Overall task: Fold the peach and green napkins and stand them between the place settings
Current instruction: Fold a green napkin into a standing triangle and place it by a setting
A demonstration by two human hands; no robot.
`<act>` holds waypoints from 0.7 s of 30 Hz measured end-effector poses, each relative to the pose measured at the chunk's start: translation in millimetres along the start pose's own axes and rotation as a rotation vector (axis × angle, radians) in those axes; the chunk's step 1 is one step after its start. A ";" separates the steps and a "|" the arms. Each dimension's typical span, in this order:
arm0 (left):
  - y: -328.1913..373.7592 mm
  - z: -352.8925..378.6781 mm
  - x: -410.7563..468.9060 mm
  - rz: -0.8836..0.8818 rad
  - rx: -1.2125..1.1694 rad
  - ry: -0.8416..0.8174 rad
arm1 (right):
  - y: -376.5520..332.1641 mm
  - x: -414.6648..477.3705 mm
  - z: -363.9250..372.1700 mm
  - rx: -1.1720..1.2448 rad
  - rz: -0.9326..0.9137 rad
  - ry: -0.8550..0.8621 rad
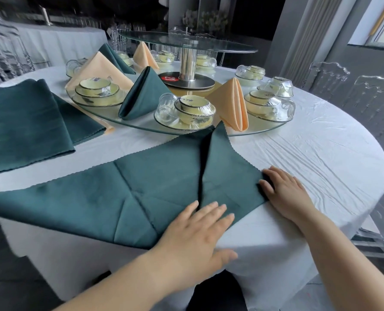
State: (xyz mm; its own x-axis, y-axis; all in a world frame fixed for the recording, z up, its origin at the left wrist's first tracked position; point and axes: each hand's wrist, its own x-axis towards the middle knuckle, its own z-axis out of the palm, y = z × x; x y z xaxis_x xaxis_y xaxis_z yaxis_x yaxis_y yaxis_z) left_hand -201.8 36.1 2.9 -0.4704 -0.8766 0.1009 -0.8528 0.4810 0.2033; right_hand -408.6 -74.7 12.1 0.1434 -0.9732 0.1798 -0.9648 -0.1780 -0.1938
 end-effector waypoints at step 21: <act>-119.7 2.1 -119.5 -0.027 0.422 0.409 | -69.3 -76.1 12.4 0.255 -0.842 0.010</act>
State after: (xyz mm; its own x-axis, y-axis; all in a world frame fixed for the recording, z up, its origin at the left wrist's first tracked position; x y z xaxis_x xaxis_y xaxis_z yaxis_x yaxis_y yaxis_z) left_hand -44.0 83.3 -35.6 -0.3929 -0.7811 0.4853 -0.9193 0.3469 -0.1858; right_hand -349.9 9.9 -0.1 0.7822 -0.5025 0.3683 -0.4601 -0.8645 -0.2025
